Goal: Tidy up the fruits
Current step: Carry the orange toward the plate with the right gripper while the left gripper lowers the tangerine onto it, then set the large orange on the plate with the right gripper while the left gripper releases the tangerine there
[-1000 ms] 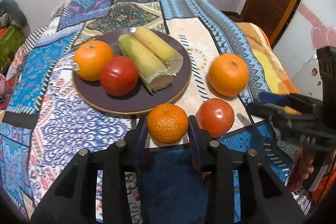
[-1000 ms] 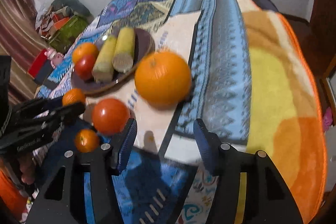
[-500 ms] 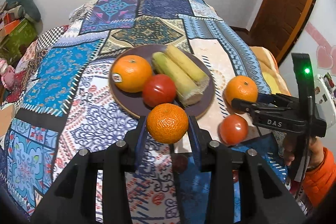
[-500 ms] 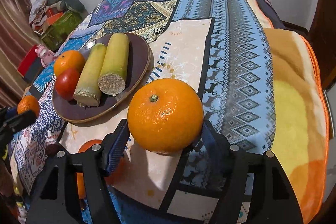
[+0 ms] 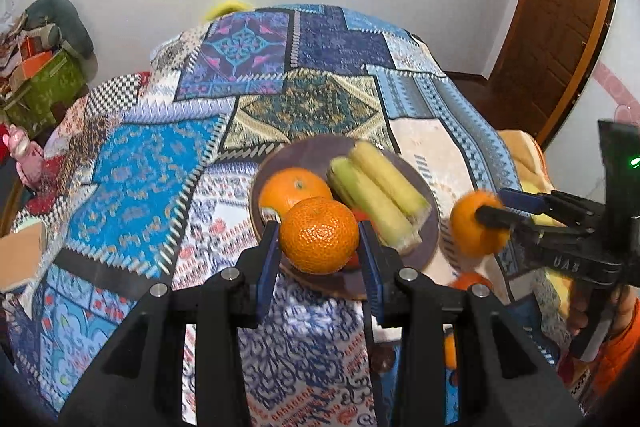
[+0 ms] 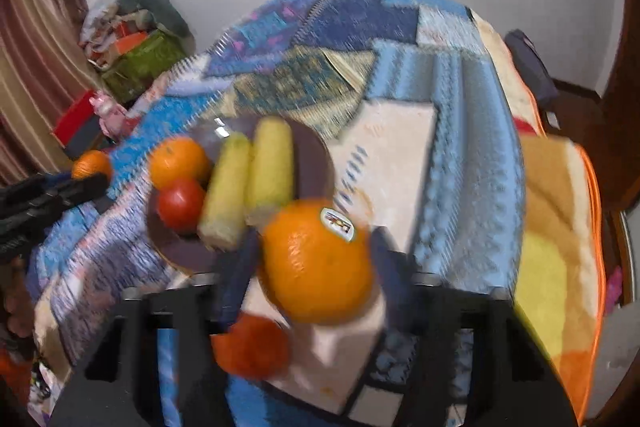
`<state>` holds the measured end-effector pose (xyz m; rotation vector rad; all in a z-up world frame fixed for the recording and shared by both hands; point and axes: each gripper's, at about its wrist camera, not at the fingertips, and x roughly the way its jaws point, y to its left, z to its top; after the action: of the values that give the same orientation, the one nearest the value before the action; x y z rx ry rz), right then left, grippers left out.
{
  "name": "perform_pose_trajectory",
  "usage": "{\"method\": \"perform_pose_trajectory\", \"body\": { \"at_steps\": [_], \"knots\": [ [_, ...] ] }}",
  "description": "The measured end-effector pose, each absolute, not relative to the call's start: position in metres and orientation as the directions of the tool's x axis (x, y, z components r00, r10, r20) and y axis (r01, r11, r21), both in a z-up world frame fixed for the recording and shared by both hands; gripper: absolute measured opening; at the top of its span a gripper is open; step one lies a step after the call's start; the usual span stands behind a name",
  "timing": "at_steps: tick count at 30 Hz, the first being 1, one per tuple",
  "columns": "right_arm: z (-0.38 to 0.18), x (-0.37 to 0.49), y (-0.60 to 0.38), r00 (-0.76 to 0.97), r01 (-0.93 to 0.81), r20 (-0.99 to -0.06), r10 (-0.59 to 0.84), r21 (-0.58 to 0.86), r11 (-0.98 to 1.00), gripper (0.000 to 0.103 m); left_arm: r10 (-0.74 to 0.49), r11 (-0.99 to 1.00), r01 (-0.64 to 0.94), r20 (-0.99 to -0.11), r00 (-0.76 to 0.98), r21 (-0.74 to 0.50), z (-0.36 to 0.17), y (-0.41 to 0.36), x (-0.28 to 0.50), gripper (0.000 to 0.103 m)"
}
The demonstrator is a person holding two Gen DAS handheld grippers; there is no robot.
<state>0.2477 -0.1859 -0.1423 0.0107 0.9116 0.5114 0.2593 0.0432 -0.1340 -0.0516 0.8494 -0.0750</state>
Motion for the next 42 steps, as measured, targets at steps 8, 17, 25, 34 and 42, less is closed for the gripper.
{"method": "perform_pose_trajectory", "body": {
  "at_steps": [8,17,25,34,42],
  "knots": [
    [-0.128,0.270,-0.160,0.491,-0.454,-0.750,0.443,0.213,0.865,0.017,-0.091,0.995,0.035,-0.734,0.673,-0.091,-0.127,0.051,0.278,0.038],
    [-0.175,0.256,-0.187,0.452,-0.401,-0.796,0.403,0.222,0.889,0.067,-0.095,0.995,0.053,-0.755,0.649,-0.080,-0.141,0.047,0.271,0.038],
    [-0.196,0.248,-0.174,0.380,-0.428,-0.834,0.400,0.225,0.875,0.069,-0.086,0.996,0.049,-0.753,0.652,-0.071,-0.139,0.047,0.268,0.038],
    [-0.196,0.246,-0.180,0.382,-0.408,-0.823,0.420,0.258,0.876,0.065,-0.076,0.997,0.041,-0.748,0.659,-0.066,-0.134,0.051,0.269,0.038],
    [-0.167,0.256,-0.186,0.463,-0.381,-0.777,0.427,0.261,0.887,0.064,-0.080,0.996,0.035,-0.738,0.670,-0.076,-0.124,0.061,0.288,0.038]
  ]
}}
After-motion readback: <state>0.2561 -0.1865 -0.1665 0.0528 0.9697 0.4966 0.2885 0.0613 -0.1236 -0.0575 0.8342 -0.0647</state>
